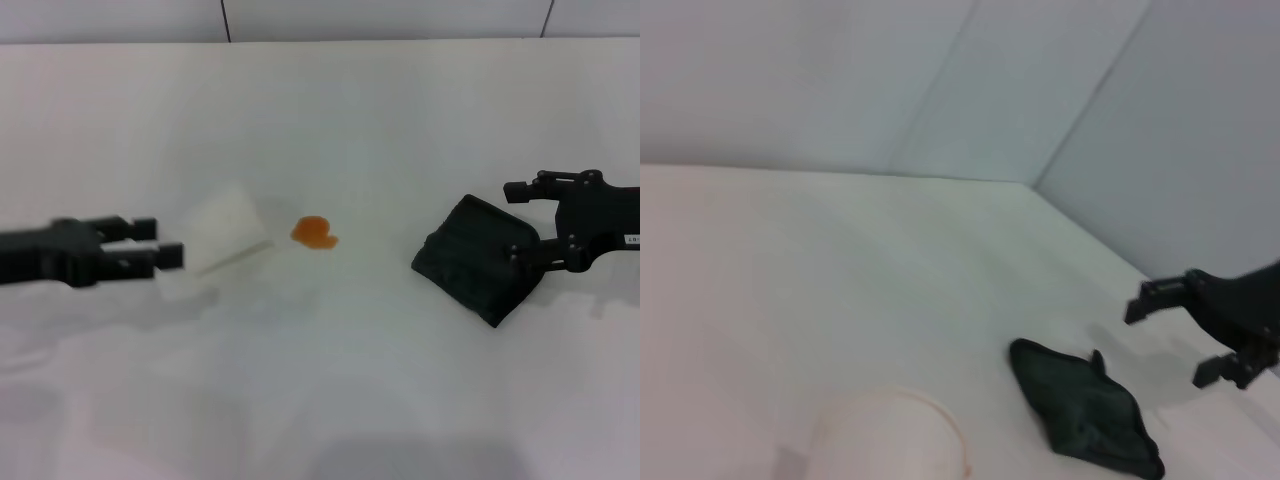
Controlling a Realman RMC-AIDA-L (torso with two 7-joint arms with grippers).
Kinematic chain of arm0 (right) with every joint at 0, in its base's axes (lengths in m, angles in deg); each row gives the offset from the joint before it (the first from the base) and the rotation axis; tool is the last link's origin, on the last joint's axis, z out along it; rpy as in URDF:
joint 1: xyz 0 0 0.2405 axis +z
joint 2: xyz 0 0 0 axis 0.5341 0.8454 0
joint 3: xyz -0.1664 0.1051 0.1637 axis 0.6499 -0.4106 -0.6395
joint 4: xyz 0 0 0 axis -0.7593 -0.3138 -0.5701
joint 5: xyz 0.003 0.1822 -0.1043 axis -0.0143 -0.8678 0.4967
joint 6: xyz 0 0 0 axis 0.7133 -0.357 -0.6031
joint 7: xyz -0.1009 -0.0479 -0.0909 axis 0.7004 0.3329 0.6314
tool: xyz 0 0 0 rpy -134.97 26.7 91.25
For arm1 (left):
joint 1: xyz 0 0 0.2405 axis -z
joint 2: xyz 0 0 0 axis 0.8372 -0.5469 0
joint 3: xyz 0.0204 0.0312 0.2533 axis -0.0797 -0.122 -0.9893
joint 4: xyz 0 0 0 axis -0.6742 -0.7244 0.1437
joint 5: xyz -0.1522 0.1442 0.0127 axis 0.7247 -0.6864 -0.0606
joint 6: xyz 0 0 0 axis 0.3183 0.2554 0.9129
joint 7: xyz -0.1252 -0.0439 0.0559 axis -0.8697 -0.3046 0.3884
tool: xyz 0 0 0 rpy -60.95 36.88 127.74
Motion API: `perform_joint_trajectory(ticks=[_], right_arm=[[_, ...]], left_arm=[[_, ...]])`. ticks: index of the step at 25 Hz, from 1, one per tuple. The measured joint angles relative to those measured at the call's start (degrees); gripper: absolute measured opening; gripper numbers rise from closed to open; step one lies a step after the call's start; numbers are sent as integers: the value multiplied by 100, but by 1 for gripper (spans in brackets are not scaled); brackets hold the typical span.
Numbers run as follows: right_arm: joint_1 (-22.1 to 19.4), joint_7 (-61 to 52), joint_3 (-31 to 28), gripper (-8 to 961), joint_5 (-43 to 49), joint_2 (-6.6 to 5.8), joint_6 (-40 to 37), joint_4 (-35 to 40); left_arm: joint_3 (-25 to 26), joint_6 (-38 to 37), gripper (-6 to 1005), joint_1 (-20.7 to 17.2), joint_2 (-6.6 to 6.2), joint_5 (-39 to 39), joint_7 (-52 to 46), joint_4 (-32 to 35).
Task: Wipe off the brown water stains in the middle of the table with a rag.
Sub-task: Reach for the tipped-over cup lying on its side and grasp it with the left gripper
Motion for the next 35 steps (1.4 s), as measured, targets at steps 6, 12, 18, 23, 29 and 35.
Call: perform_joint_trajectory(ticks=[6, 12, 18, 23, 29, 35], right_arm=[[0, 0, -18, 857, 0, 0, 0, 0], [3, 0, -15, 857, -2, 0, 0, 5], [24, 0, -1, 856, -12, 6, 0, 14], [26, 0, -7, 856, -10, 8, 5, 1], [28, 0, -8, 856, -40, 12, 17, -6], [13, 0, 9, 856, -50, 23, 137, -23]], left_arm=[[-6, -644, 867, 547, -30, -291, -521, -1432], [-9, -676, 865, 1405, -71, -1505, -656, -2132], [-17, -522, 864, 2362, -68, -2752, -497, -2695], [-18, -63, 862, 2701, -34, -3132, -154, -2745], [-18, 510, 861, 2845, 335, -3077, 621, -2729], [-11, 926, 859, 2732, 533, -2777, 944, -2153]])
